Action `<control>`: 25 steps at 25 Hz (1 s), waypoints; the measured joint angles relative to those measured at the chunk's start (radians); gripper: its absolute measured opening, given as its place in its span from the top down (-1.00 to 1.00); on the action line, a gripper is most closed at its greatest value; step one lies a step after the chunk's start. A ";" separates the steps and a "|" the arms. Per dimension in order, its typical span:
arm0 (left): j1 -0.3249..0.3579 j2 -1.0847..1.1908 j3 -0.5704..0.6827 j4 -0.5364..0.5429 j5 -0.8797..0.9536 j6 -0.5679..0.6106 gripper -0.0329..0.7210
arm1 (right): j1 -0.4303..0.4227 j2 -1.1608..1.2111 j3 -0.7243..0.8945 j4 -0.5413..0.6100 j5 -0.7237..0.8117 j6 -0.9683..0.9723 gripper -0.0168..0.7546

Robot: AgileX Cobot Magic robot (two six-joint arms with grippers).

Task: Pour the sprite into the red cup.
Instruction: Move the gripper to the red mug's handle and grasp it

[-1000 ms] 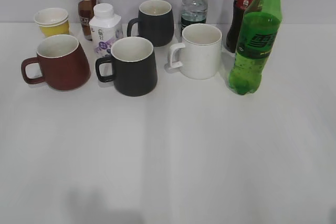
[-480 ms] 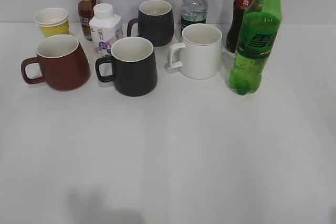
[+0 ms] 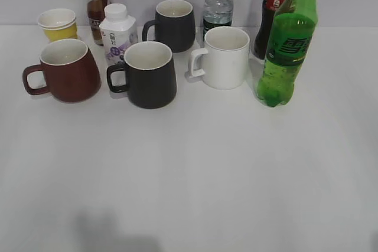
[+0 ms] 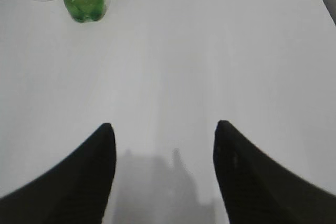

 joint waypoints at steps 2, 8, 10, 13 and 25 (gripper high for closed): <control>0.000 0.000 0.000 -0.004 -0.001 0.000 0.28 | 0.000 0.000 -0.008 0.000 -0.022 0.000 -0.19; -0.006 0.097 -0.010 -0.002 -0.227 0.000 0.28 | 0.000 0.106 0.015 0.060 -0.460 0.000 -0.19; -0.010 0.151 0.014 -0.002 -0.398 0.000 0.28 | 0.000 0.204 0.045 0.060 -0.565 0.000 -0.19; -0.010 0.270 0.069 -0.002 -0.624 0.000 0.28 | 0.024 0.328 0.081 0.059 -0.680 0.000 -0.19; -0.010 0.984 0.127 -0.067 -1.106 0.000 0.26 | 0.100 0.768 0.089 0.042 -1.161 0.000 -0.19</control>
